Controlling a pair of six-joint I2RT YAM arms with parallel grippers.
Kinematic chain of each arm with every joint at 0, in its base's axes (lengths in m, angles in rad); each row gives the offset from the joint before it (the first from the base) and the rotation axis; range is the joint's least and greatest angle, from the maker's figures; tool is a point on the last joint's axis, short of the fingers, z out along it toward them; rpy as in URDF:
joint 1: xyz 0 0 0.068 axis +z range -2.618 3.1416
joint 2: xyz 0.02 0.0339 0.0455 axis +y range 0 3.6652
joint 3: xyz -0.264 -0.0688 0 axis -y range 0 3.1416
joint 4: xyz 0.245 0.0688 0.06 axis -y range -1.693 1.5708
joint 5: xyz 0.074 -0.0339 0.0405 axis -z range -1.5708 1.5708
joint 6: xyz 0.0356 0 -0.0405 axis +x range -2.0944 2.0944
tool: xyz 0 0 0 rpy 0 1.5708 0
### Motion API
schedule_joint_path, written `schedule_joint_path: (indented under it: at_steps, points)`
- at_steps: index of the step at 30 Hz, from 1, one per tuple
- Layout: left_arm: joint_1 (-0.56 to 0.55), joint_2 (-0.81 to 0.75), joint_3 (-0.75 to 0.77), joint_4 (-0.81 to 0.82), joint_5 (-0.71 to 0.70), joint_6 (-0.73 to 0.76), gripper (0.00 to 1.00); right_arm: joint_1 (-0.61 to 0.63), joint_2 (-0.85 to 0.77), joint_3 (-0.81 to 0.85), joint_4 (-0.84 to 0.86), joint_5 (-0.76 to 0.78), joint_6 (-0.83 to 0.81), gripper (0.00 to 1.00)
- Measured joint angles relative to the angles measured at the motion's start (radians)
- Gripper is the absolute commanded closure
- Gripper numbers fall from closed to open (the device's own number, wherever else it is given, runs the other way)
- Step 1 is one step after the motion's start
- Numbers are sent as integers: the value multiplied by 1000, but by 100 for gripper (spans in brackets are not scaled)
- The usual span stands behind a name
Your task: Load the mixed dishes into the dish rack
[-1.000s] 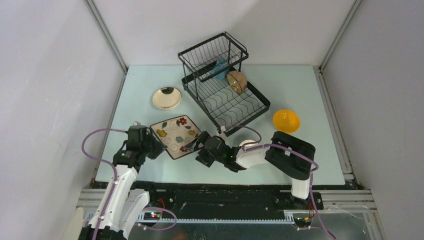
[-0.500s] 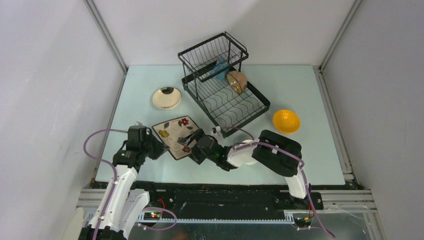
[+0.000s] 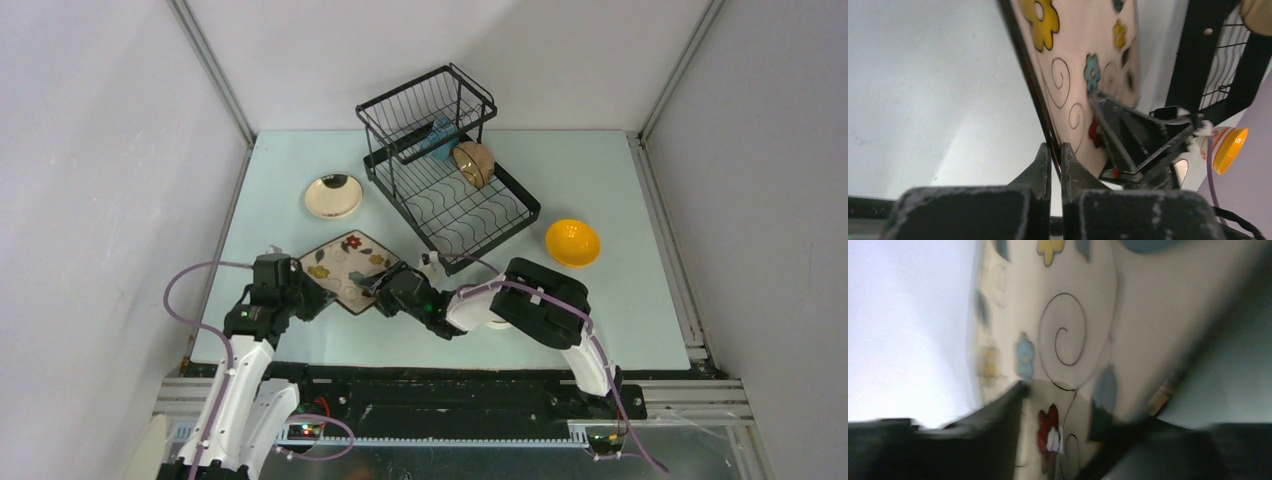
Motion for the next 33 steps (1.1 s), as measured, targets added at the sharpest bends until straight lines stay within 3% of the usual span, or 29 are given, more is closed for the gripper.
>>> schedule_joint_path:
  at_steps: [1, 3, 4, 11, 16, 26, 33]
  points:
    - [1, -5, -3, -7, -7, 0, 100, 0, 4, 2, 11, 4, 14, 82]
    - [8, -8, -8, -28, -18, -8, 95, -3, 6, 17, 29, 6, 10, 99]
    - [11, -10, -10, -41, -24, -12, 93, -7, 6, 24, 31, 5, 30, 100]
    - [6, -41, -8, -93, -18, 10, 63, -7, 14, 37, -4, -3, -14, 100]
    - [3, -100, 85, -122, -34, 45, 43, 5, 21, 39, -1, 31, -85, 100]
    - [3, -148, 283, -203, -154, 138, 38, 21, 14, 39, -2, 68, -196, 100]
    - [3, -207, 293, -153, -69, 215, 28, 39, -32, 39, -33, 103, -342, 100]
